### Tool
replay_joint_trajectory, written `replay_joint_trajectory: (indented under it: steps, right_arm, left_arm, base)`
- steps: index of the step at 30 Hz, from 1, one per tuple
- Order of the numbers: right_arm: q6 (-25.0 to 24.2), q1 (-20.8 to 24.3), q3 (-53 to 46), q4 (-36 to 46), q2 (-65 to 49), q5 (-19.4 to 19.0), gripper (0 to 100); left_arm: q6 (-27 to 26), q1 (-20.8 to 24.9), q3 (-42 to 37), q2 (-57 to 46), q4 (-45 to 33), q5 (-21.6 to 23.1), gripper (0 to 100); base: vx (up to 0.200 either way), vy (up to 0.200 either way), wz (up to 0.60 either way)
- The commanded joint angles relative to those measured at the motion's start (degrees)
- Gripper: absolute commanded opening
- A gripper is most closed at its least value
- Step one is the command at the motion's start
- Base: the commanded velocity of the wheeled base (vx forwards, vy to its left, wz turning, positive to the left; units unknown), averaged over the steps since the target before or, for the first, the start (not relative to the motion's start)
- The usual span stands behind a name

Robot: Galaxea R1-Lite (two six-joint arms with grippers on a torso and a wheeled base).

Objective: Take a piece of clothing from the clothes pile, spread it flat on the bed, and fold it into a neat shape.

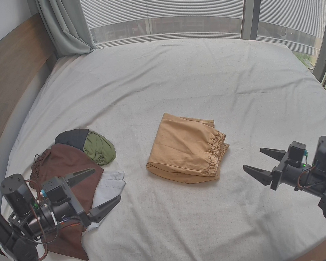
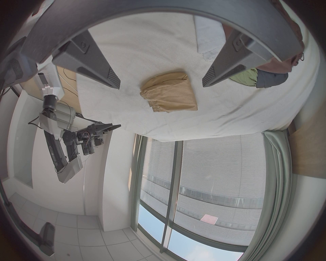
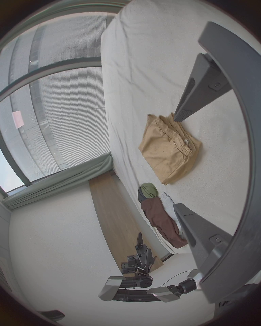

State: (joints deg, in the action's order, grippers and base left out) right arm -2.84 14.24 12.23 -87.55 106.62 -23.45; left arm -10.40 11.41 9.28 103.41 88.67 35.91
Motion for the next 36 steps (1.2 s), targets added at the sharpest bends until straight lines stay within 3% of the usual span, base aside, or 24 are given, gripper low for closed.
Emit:
replay_joint_trajectory:
  steps: [1, 6, 10, 15, 22, 26, 31, 32, 34, 36]
  right_arm:
    - [0.7, -3.8, -7.2, 0.0, -13.0, 0.6, 100]
    - [0.3, -4.1, -12.2, 0.7, -19.8, 0.4, 100]
    - [0.0, -5.3, -12.2, 2.2, -30.6, -0.5, 100]
    - [-0.1, -6.2, -12.2, 2.5, -35.3, -0.5, 100]
    - [-0.4, -7.8, -12.2, 4.7, -48.0, -0.6, 100]
    - [-0.5, -7.8, -12.2, 13.7, -56.5, -0.5, 100]
    - [-0.4, -7.7, -11.4, 39.7, -76.6, -0.5, 100]
    - [-0.4, -7.7, -11.4, 39.7, -76.6, -0.5, 100]
    - [-0.4, -8.0, -9.2, 52.7, -86.2, -0.1, 100]
    - [-0.4, -8.8, -7.7, 58.5, -90.5, 0.2, 100]
  left_arm:
    - [-0.6, 0.3, -7.3, -11.4, -0.3, -0.3, 100]
    - [1.1, -0.2, -9.3, -18.5, -2.0, -1.1, 100]
    - [4.0, -0.2, -9.3, -24.3, -2.8, -8.8, 100]
    - [7.1, -0.9, -9.3, -27.5, -3.9, -10.0, 100]
    - [8.6, -2.4, -9.3, -43.0, -18.4, -9.2, 100]
    - [8.4, -2.1, -9.3, -50.4, -26.0, -9.3, 100]
    - [8.5, -2.4, -9.3, -61.8, -37.2, -9.5, 100]
    - [8.5, -2.4, -9.3, -61.8, -37.2, -9.5, 100]
    - [8.5, -2.4, -9.3, -67.7, -44.2, -9.9, 100]
    - [8.6, -2.5, -9.2, -70.8, -47.5, -10.0, 100]
  base:
    - [0.0, 0.0, 0.0]
    - [0.0, 0.0, 0.0]
    - [0.0, 0.0, 0.0]
    - [0.0, 0.0, 0.0]
    - [0.0, 0.0, 0.0]
    - [0.0, 0.0, 0.0]
    - [0.0, 0.0, 0.0]
    - [0.0, 0.0, 0.0]
    - [0.0, 0.0, 0.0]
    - [0.0, 0.0, 0.0]
